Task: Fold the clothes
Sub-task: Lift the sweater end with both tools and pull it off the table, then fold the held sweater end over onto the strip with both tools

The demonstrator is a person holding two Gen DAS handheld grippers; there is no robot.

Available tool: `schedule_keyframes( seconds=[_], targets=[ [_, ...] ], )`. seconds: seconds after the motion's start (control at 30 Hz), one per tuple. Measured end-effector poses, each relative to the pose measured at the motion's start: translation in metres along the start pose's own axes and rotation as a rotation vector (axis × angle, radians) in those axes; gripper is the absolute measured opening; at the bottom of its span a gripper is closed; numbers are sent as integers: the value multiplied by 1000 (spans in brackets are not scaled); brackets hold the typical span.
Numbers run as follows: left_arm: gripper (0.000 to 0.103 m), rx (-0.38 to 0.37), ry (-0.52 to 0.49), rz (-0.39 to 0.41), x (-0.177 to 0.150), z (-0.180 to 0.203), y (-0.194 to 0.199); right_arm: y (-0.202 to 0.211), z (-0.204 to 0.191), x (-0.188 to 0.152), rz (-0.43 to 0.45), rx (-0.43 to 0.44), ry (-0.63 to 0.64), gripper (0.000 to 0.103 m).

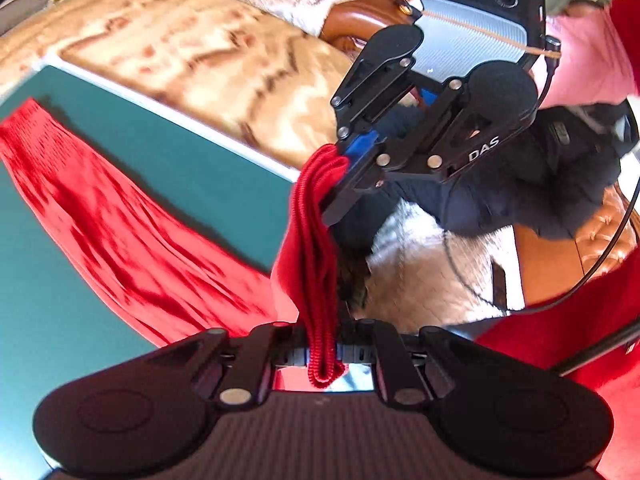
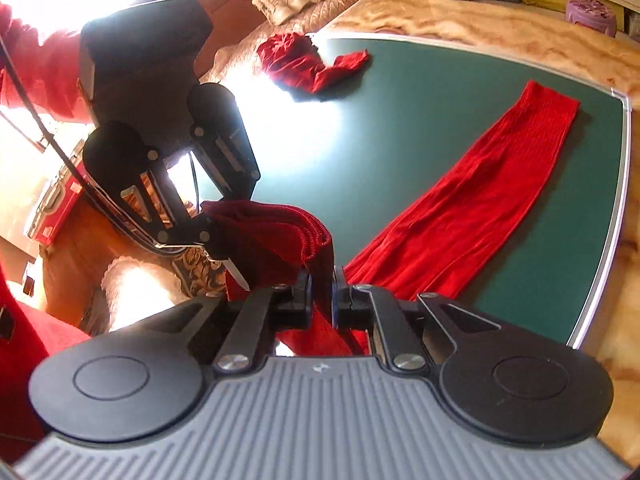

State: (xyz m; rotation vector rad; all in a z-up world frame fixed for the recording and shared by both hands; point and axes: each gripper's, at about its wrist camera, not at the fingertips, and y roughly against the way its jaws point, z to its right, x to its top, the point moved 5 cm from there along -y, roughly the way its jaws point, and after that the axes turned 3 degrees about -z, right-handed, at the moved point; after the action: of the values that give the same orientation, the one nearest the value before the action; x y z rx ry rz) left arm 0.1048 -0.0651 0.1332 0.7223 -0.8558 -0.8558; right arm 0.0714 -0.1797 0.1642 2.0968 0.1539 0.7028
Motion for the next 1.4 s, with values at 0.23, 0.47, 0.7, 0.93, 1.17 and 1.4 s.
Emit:
schedule_keyframes(
  seconds=[0.23,0.47,0.7,0.93,1.17,1.4],
  targets=[
    [11,-33,-1,-15,62,-62,24,6,81,64,46,106,-42,12],
    [11,9,35,-27,113,-156,16,-13,169,111,54,147,-107,12],
    [12,66,134,-24,140,-266,-16,-69,263,138,49,119,-186,12],
    [13,95,201,-21,151,-333,-42,-111,320,144,90,99,-266,12],
    [32,97,356,88,154,-377,-40,-131,353,138,179,135,-410,12],
    [44,107,541,221,133,-398,-46,-155,367,129,202,170,-510,12]
  ],
)
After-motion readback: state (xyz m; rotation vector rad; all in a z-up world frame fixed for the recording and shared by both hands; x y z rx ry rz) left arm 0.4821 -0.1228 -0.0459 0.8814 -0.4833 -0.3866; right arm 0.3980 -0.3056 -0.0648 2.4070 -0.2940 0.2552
